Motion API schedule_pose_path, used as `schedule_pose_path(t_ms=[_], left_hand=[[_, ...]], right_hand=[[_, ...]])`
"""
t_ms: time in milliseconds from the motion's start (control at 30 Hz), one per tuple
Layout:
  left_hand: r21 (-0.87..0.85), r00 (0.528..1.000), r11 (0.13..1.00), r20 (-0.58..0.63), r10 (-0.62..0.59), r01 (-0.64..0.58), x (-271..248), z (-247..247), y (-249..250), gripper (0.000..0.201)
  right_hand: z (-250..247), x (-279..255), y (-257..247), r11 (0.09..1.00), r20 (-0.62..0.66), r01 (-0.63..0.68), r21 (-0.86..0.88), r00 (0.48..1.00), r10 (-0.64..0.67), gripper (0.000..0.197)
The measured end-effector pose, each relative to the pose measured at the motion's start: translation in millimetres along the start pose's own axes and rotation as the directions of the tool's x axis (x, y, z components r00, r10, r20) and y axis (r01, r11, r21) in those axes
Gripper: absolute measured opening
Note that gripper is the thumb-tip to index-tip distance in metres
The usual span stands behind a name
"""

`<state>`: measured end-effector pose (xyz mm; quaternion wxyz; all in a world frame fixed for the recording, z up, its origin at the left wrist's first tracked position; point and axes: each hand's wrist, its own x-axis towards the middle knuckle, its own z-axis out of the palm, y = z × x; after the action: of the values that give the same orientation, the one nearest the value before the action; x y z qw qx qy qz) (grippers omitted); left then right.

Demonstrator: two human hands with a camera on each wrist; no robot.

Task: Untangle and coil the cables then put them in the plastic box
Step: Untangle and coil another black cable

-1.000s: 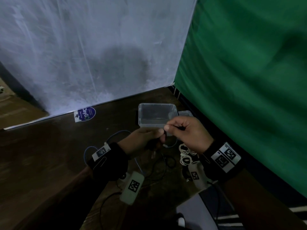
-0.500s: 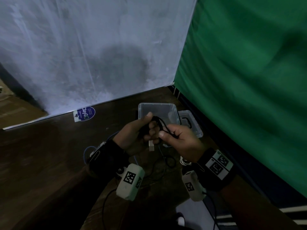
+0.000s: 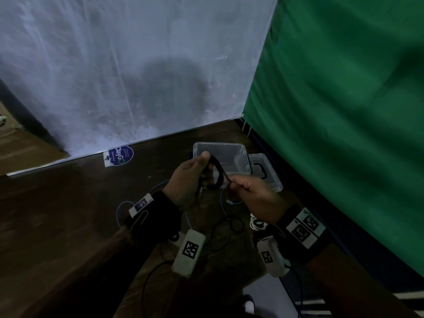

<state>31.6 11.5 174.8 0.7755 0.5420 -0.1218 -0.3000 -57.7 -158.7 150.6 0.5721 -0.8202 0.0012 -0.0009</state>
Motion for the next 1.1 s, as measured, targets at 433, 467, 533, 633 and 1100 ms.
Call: schedule_pose_path(t_ms=[433, 467, 533, 633, 1100], left_hand=[[-0.13, 0.976, 0.979, 0.17, -0.134, 0.157, 2.6, -16.6, -16.0, 0.035], [-0.142, 0.971, 0.975, 0.191, -0.145, 0.173, 1.2, -15.7, -17.7, 0.036], [-0.182, 0.96, 0.963, 0.232, -0.155, 0.199, -1.3, -11.1, -19.8, 0.036], [-0.218, 0.941, 0.952, 0.308, -0.144, 0.217, -2.2, -4.4, -20.3, 0.034], [-0.129, 0.999, 0.99, -0.012, -0.051, 0.049, 0.8, 9.3, -23.1, 0.043]], right_hand=[[-6.7, 8.3, -2.9, 0.92, -0.352, -0.006, 0.391, 0.923, 0.155, 0.016], [-5.3, 8.9, -4.1, 0.909, -0.362, -0.006, 0.417, 0.916, 0.172, 0.016], [-1.7, 10.2, -5.0, 0.889, -0.384, 0.009, 0.459, 0.904, 0.189, 0.015], [3.6, 13.5, -6.5, 0.848, -0.431, 0.038, 0.528, 0.872, 0.229, 0.014], [17.4, 6.1, -6.4, 0.983, -0.203, -0.012, 0.184, 0.978, 0.05, 0.072]])
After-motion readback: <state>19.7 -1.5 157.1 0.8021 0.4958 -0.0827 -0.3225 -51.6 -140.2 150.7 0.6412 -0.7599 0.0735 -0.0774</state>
